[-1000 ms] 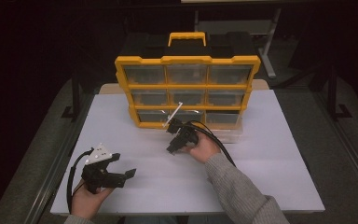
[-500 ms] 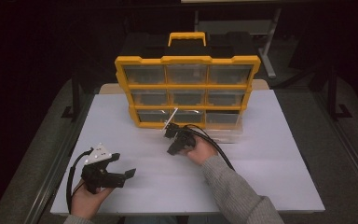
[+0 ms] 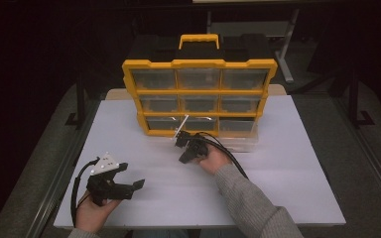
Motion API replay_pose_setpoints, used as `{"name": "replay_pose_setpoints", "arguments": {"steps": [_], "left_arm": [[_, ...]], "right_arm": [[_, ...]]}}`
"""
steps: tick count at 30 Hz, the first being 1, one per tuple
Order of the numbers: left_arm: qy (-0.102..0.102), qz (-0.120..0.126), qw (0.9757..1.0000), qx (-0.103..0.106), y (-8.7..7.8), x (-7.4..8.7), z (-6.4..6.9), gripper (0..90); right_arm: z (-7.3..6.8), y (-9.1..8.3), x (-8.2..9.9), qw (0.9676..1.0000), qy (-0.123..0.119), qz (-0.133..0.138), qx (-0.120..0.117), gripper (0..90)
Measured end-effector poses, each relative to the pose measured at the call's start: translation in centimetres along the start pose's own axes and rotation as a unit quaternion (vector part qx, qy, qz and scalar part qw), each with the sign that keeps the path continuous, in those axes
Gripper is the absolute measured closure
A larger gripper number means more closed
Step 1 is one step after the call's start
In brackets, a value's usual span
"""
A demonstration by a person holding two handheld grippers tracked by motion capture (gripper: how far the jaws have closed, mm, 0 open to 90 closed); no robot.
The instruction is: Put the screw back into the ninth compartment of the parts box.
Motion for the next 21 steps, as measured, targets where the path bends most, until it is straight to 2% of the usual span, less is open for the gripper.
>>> {"name": "replay_pose_setpoints", "arguments": {"steps": [6,8,16,21], "left_arm": [[0.000,-0.001,1.0000,0.000,0.0,0.0,0.0,15.7],[0.004,-0.001,1.0000,-0.001,0.0,0.0,0.0,15.7],[0.008,-0.005,1.0000,-0.003,0.0,0.0,-0.1,15.7],[0.006,-0.006,1.0000,-0.004,0.0,0.0,0.0,15.7]], "right_arm": [[0.1,-0.5,0.2,0.9999,0.005,-0.008,-0.006,86.9],[0.1,-1.0,0.2,0.9999,0.007,-0.001,-0.010,86.9],[0.3,-3.8,0.4,0.9994,0.006,0.026,-0.022,87.0],[0.6,-5.7,0.6,0.9991,0.007,0.033,-0.027,86.9]]}}
Point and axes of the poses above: each handheld gripper's, and its own axes: y roughly forward along the jaws, x roughly out of its underside, z roughly to its right, the point moved 2 cm from there along y, roughly forward along the jaws, and after that the axes turned 1 degree about -z, right-handed, at the moved point
